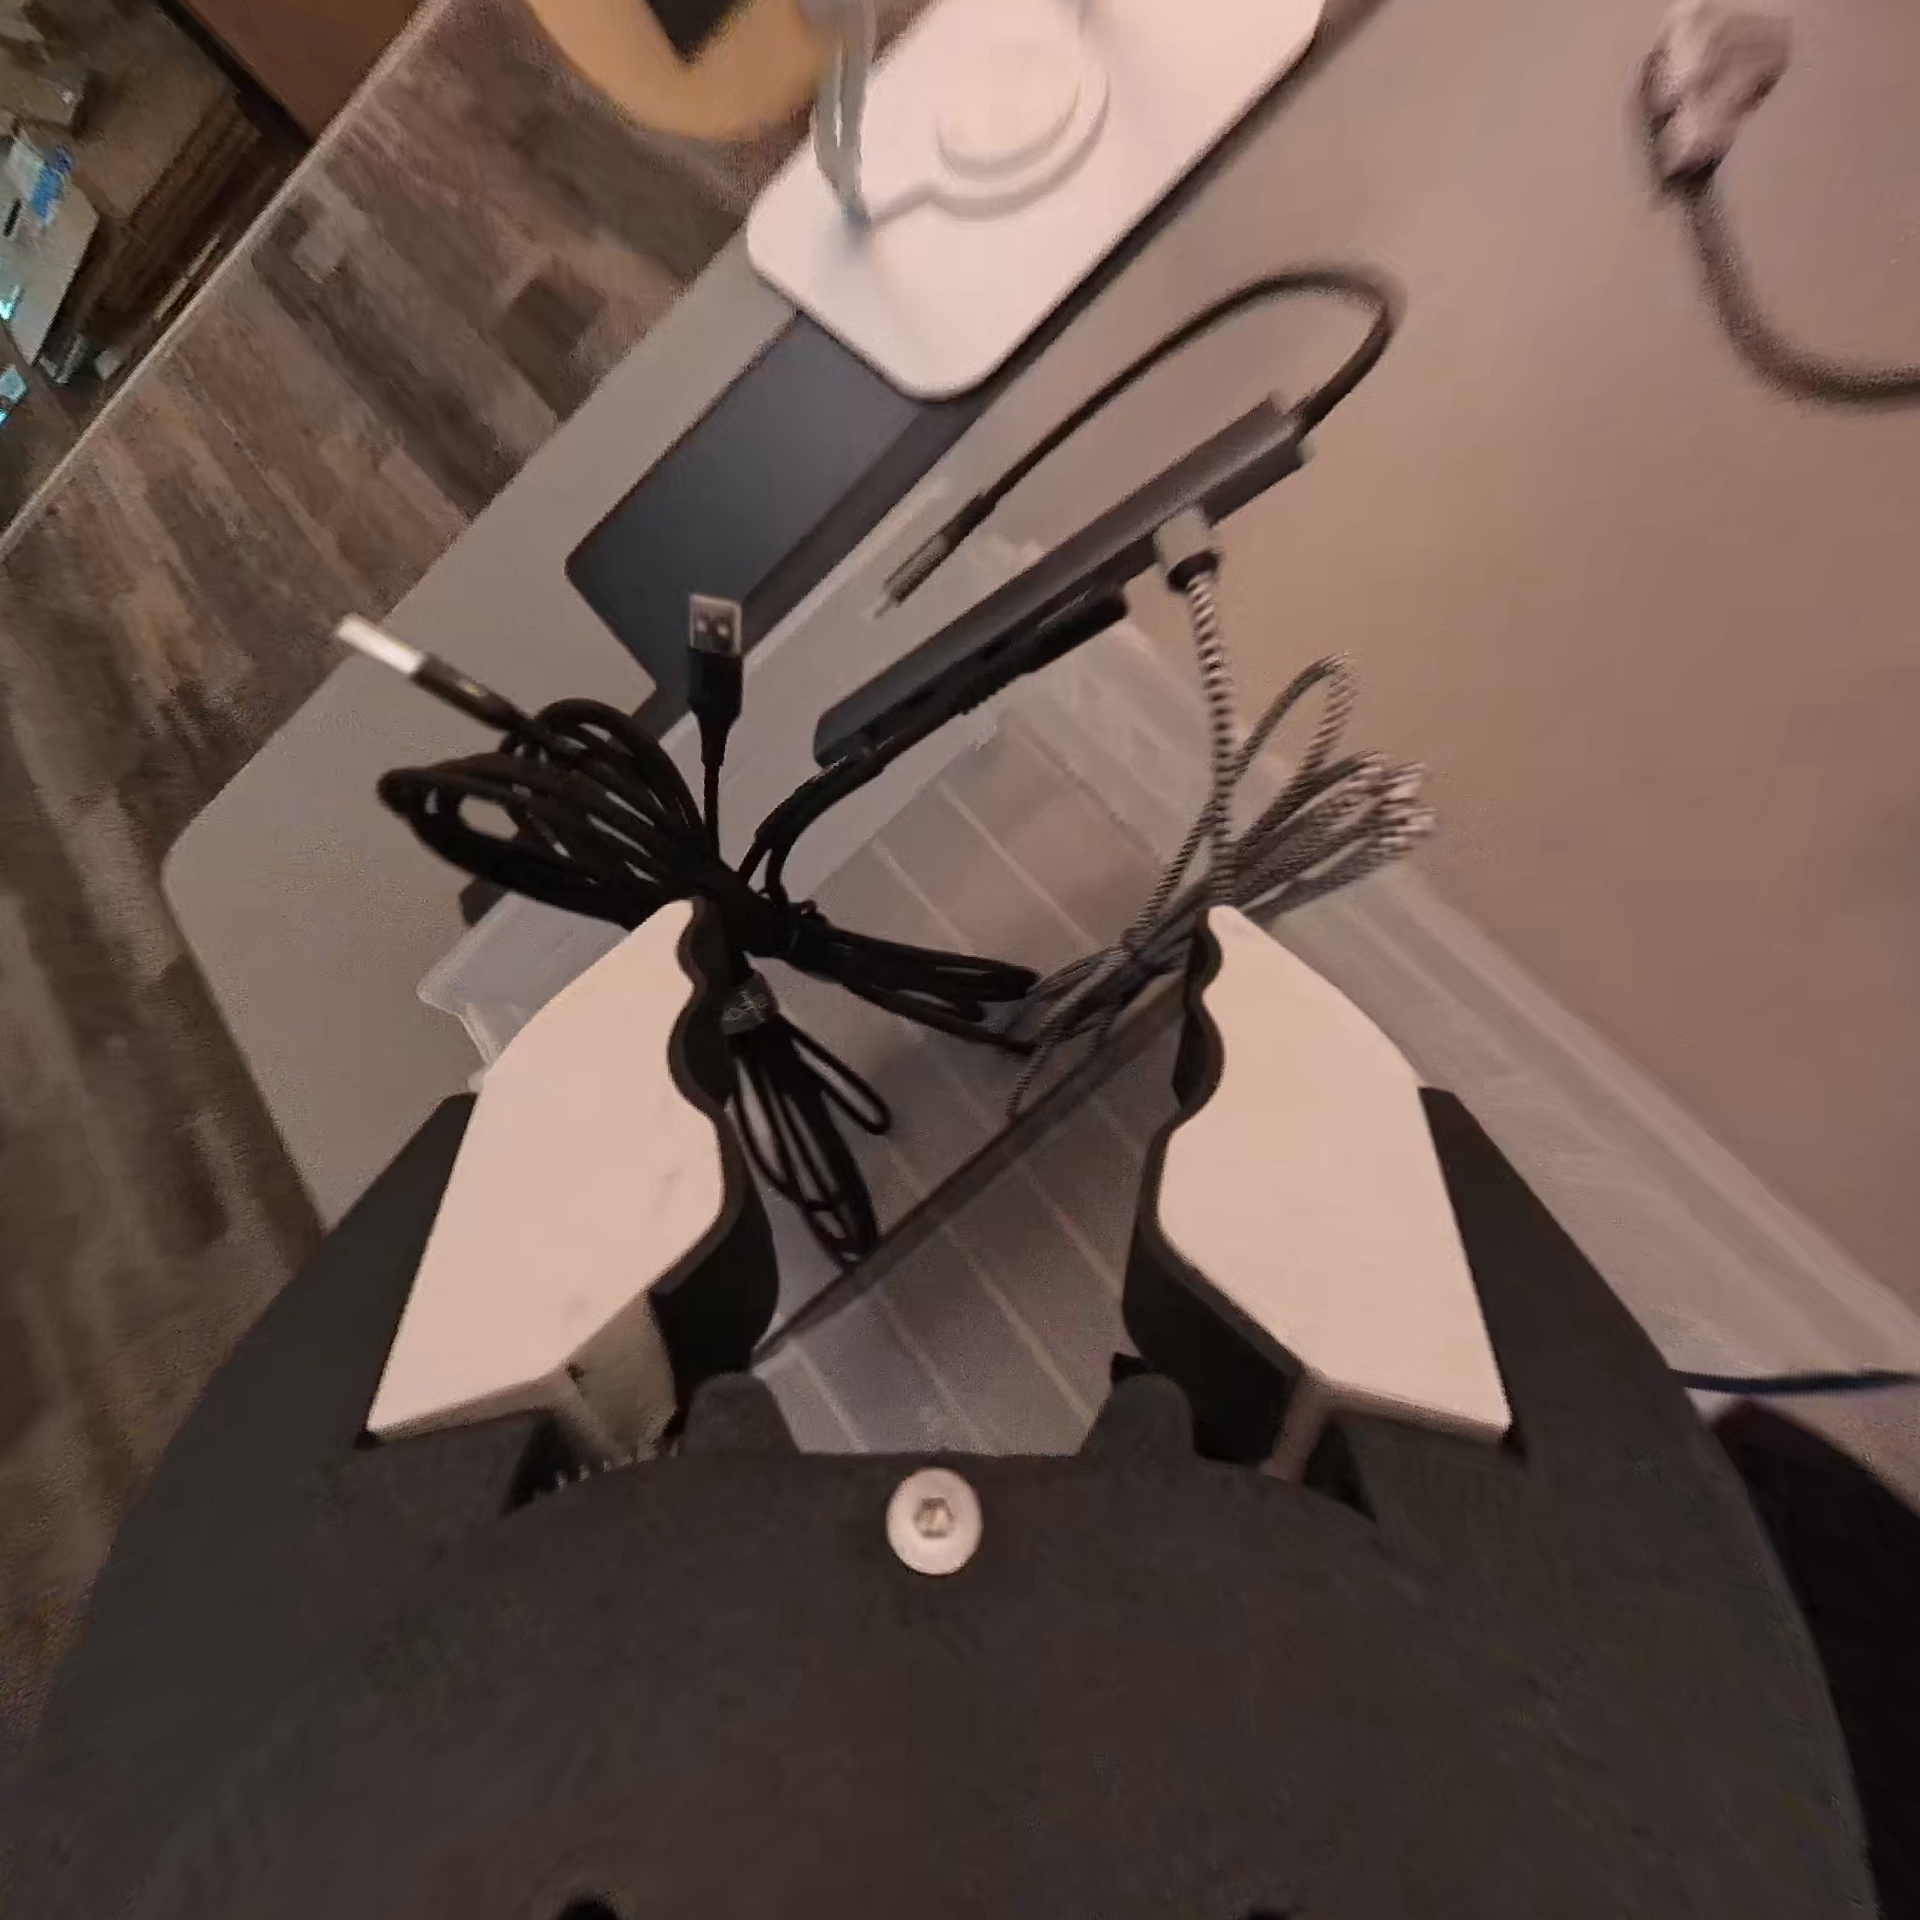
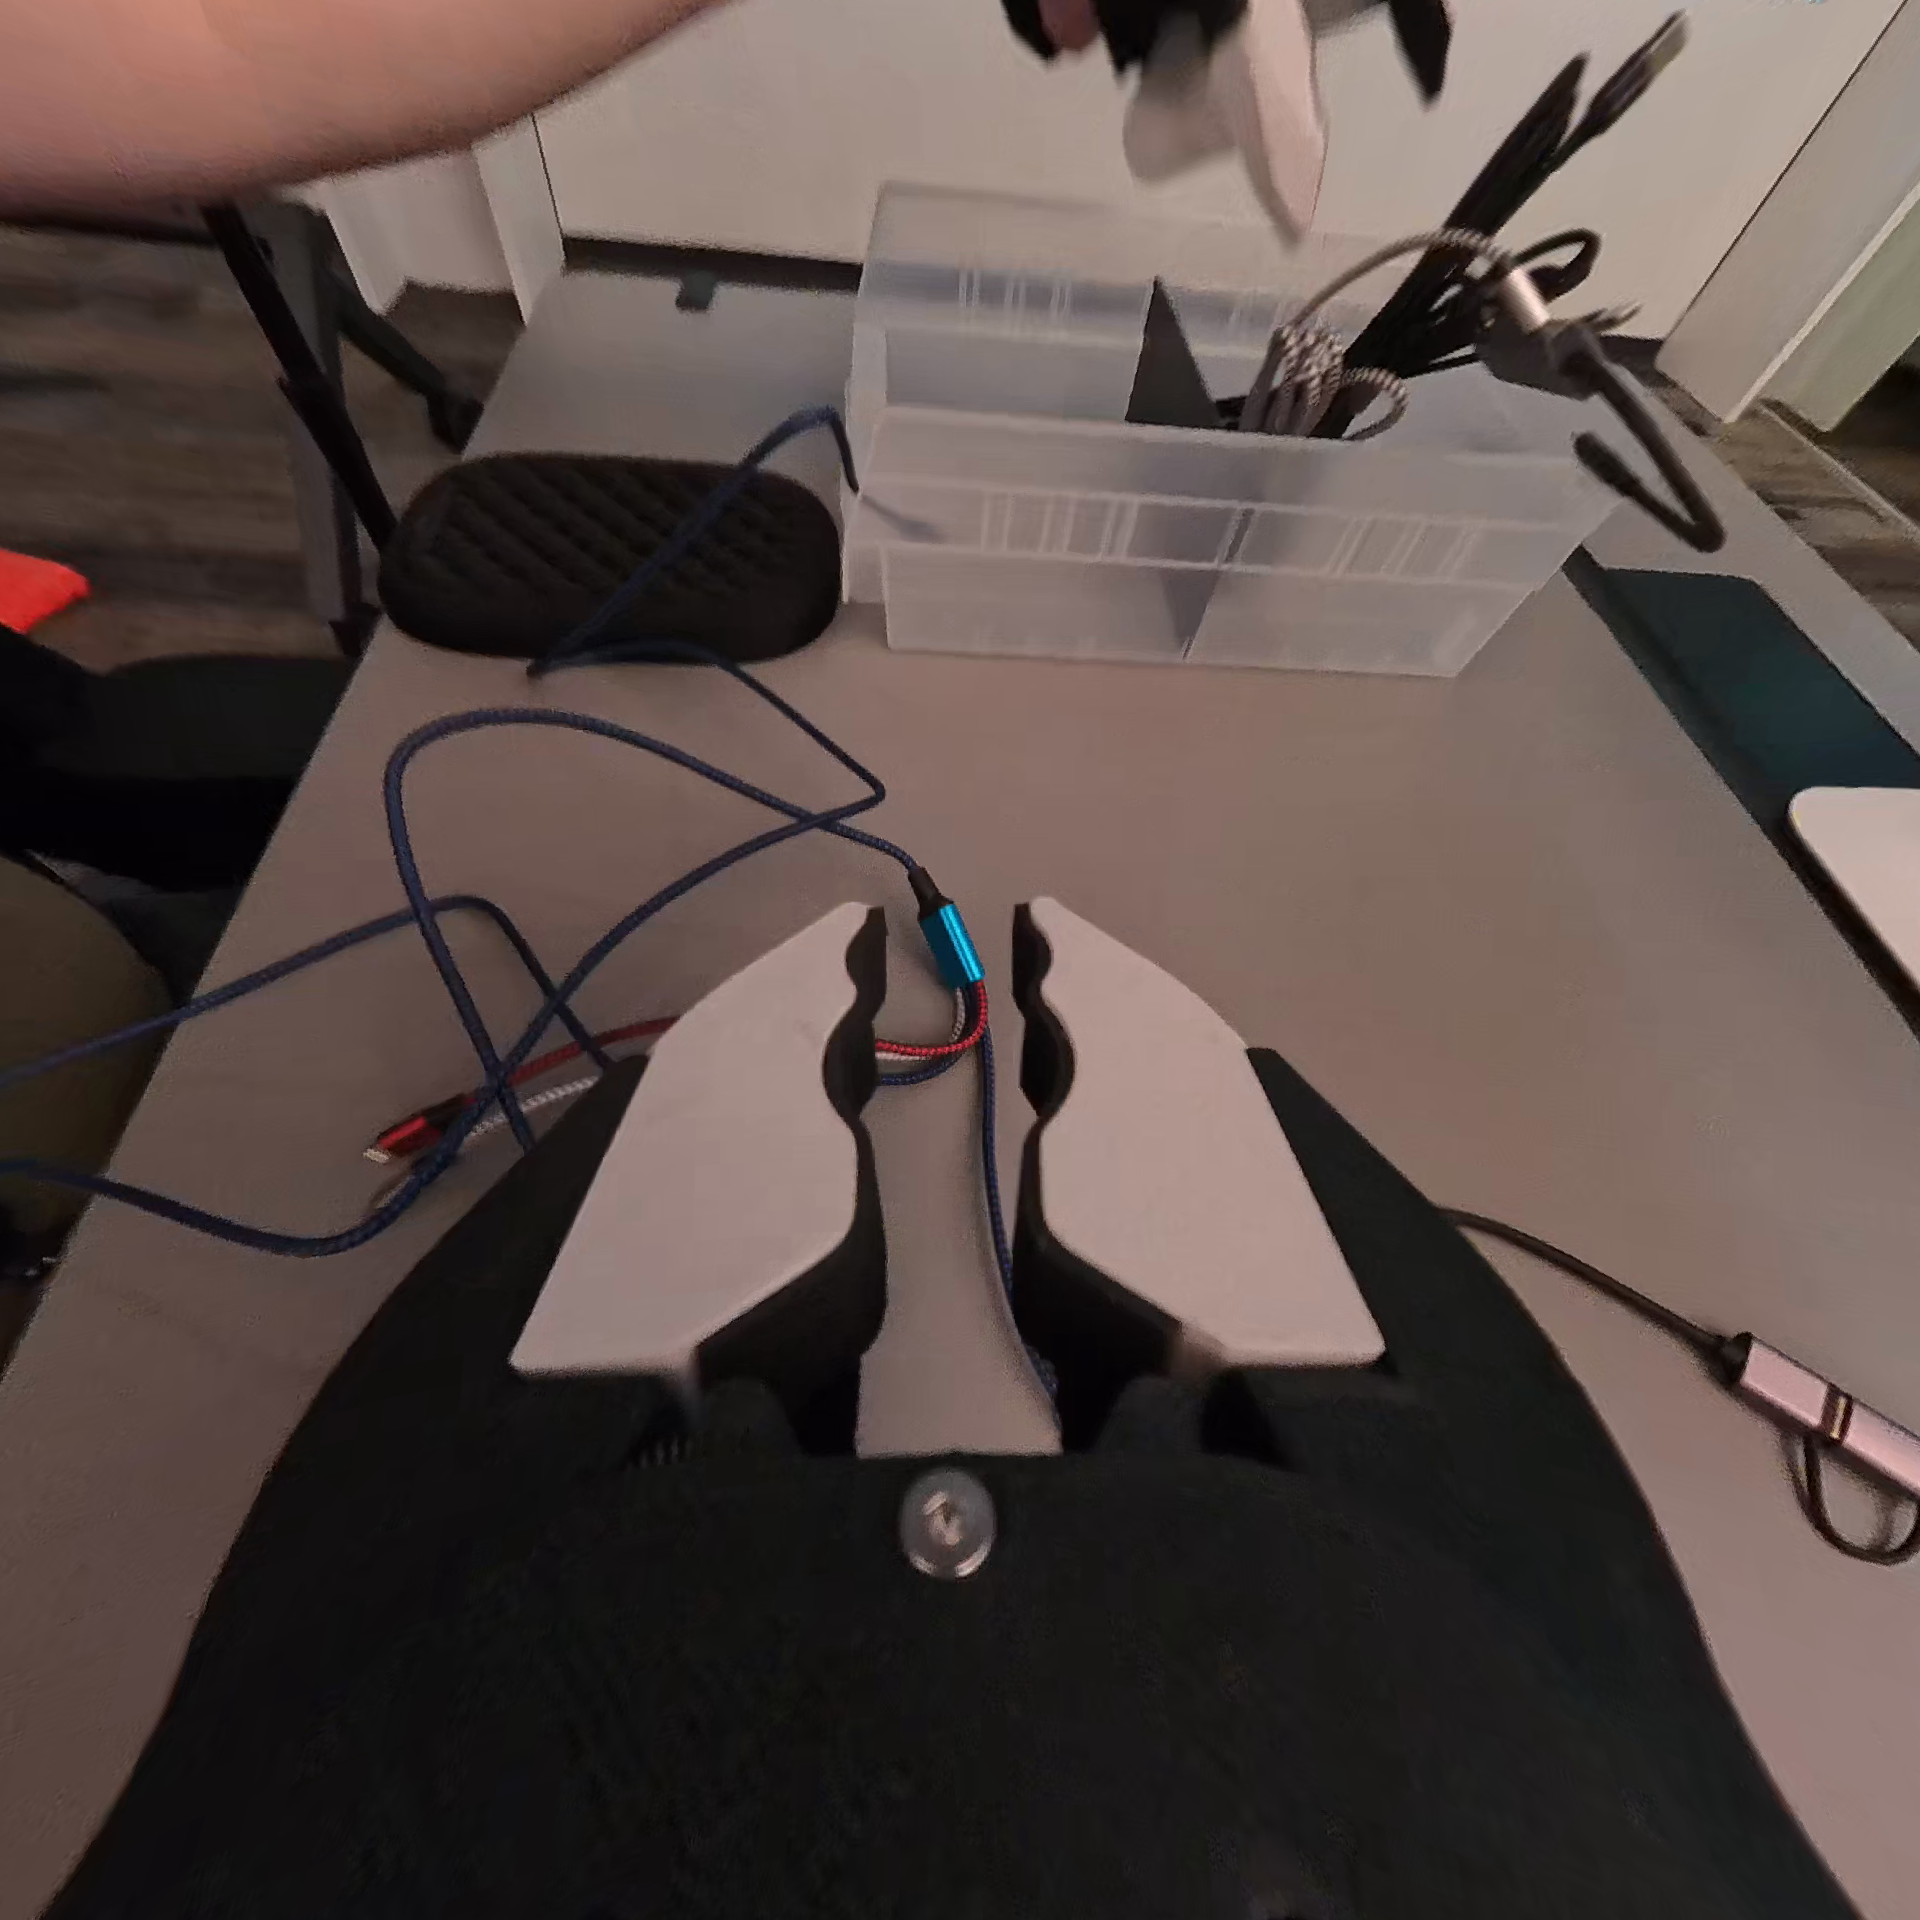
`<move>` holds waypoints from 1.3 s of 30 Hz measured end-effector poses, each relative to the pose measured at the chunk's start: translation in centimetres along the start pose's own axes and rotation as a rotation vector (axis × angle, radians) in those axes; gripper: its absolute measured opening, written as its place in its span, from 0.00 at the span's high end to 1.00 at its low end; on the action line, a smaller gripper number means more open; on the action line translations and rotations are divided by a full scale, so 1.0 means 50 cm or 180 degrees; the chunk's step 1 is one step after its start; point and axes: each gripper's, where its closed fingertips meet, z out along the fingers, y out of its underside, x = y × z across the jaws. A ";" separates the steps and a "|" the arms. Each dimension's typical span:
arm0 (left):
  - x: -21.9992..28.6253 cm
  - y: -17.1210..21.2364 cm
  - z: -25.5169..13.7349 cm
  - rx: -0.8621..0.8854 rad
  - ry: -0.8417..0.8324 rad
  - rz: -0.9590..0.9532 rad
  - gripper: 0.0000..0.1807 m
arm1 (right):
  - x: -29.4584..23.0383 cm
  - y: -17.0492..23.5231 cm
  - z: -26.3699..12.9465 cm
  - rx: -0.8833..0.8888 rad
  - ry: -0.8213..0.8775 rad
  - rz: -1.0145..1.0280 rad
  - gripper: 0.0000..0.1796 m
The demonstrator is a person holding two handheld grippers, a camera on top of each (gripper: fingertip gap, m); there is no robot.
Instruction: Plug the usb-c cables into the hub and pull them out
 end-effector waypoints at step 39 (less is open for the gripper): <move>0.761 0.055 0.070 -0.0262 0.2010 0.1960 0.72 | 0.189 0.264 -0.088 -0.3001 0.0772 0.1177 0.67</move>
